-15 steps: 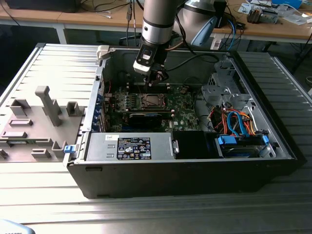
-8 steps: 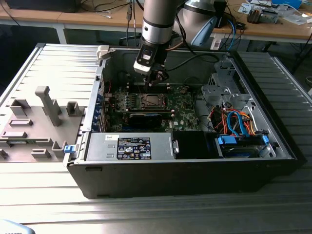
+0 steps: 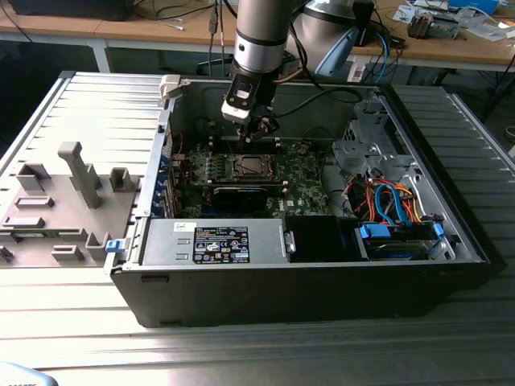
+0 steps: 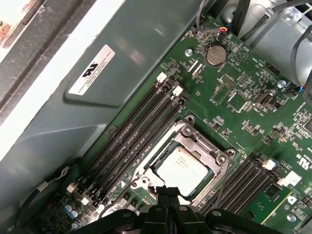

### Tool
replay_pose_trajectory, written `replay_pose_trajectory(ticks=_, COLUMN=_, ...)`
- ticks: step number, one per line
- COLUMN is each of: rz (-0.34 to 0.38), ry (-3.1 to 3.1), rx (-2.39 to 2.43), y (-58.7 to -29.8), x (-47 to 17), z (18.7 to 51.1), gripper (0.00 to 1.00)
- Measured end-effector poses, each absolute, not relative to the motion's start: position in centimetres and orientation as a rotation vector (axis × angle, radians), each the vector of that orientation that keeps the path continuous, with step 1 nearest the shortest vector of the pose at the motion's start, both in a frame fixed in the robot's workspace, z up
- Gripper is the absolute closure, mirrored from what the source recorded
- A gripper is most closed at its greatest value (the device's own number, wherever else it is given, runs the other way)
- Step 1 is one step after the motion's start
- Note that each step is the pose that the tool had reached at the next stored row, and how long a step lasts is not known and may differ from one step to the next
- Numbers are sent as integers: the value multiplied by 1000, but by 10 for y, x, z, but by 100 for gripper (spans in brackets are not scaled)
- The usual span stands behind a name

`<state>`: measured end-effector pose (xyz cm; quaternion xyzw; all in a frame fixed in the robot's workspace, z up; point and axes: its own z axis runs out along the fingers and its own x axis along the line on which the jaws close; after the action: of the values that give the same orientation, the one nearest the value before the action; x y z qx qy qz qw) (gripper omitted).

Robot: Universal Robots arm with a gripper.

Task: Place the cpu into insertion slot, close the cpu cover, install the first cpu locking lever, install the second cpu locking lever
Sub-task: 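Install the first cpu locking lever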

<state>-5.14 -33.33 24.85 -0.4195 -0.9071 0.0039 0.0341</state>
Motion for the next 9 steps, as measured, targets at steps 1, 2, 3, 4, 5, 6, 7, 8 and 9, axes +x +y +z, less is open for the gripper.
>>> replay_pose_trajectory(ticks=1, rz=12, ry=-2791, rx=-1287, y=-333, x=-51, z=249, gripper=89)
replay_pose_trajectory(ticks=2, rz=12, ry=-2792, rx=-1285, y=-333, x=-51, z=249, gripper=89)
replay_pose_trajectory(ticks=3, rz=12, ry=-2793, rx=-1283, y=-333, x=-51, z=249, gripper=89)
replay_pose_trajectory(ticks=4, rz=12, ry=-2794, rx=-1281, y=-333, x=-51, z=249, gripper=89)
replay_pose_trajectory(ticks=5, rz=12, ry=-2795, rx=-1279, y=-333, x=-51, z=249, gripper=89)
replay_pose_trajectory(ticks=6, rz=12, ry=-2796, rx=-1276, y=-333, x=-51, z=249, gripper=89)
replay_pose_trajectory(ticks=7, rz=13, ry=-2797, rx=-1274, y=-333, x=-51, z=249, gripper=89)
replay_pose_trajectory(ticks=8, rz=13, ry=-2798, rx=-1272, y=-333, x=-51, z=249, gripper=89)
replay_pose_trajectory(ticks=9, rz=13, ry=-2799, rx=-1269, y=-333, x=-51, z=249, gripper=89)
